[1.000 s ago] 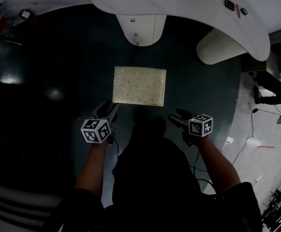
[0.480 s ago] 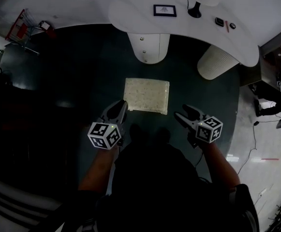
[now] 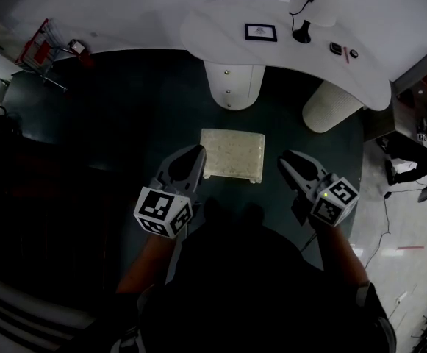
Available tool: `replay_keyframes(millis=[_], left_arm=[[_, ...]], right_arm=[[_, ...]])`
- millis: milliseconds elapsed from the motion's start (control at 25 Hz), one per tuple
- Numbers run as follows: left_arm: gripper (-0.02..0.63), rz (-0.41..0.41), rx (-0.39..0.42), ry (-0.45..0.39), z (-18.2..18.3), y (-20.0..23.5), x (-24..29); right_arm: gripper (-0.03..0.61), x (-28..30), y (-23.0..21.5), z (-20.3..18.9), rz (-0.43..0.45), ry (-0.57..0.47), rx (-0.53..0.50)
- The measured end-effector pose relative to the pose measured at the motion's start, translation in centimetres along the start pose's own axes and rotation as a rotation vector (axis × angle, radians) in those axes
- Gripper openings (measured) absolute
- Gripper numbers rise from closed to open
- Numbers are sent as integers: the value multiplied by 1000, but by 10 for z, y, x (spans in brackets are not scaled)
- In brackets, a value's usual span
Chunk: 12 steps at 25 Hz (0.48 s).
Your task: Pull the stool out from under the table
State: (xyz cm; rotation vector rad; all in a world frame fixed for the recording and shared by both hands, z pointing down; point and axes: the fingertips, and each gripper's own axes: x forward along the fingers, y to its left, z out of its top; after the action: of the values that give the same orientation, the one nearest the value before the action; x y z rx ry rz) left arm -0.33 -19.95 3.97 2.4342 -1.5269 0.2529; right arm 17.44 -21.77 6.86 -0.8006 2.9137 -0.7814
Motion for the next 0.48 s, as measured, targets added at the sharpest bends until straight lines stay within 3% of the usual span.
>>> replay_keyframes(millis=[160,320,480], left_arm=[[25,19,35,-49,27,5,-12],[25,32,39,-86,41,13,-22],[25,59,67,-109,50,19,-29]], right_arm=[[64,5,33,36,13,-65,-49],[38,3,49,42,14,-53,-181],[23,4,57,55,5,-77,-217]])
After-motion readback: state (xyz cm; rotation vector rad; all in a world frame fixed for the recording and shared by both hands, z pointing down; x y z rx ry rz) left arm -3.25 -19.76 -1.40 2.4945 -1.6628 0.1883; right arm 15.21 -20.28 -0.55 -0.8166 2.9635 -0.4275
